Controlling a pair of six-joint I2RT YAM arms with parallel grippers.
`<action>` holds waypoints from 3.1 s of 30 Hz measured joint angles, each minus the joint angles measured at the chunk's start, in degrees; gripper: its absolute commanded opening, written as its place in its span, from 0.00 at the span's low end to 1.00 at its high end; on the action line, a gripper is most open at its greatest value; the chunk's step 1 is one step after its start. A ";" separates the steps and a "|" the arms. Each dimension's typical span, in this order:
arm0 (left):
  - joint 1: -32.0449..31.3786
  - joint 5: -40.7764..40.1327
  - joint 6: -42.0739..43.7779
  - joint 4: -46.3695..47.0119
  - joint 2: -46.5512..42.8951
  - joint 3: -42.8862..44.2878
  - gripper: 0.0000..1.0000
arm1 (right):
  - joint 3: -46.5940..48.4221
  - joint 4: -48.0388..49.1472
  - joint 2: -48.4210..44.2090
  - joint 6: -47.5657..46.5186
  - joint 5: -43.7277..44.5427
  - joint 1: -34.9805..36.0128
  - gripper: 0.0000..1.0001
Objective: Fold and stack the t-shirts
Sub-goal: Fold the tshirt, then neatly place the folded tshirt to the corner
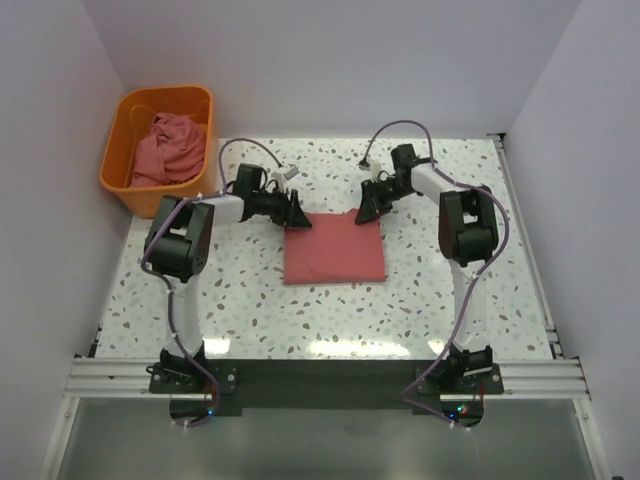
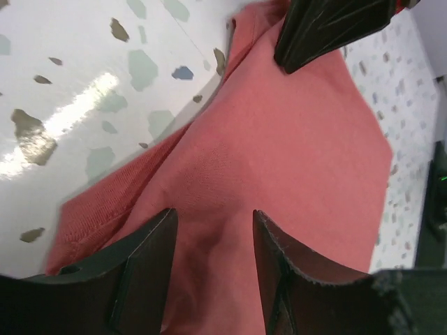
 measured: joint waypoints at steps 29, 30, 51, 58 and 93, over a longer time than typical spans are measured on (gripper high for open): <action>-22.75 -46.25 -6.05 -18.67 -8.59 10.38 1.00 | -17.68 4.00 -39.15 9.68 12.24 -10.01 0.99; -22.77 -47.34 -6.19 -19.58 -7.19 10.67 1.00 | -18.75 3.69 -39.28 9.68 12.61 -10.12 0.99; -6.73 -49.70 15.06 -35.39 -19.06 -9.90 1.00 | -22.10 -1.57 -44.39 4.87 18.27 -9.86 0.99; -0.98 -49.62 19.39 -42.60 -23.34 -14.36 1.00 | -21.11 -2.86 -44.33 3.61 18.67 -9.86 0.99; 38.21 -56.76 47.36 -46.77 -25.00 -17.05 1.00 | -20.50 -4.85 -44.30 0.33 18.80 -9.88 0.99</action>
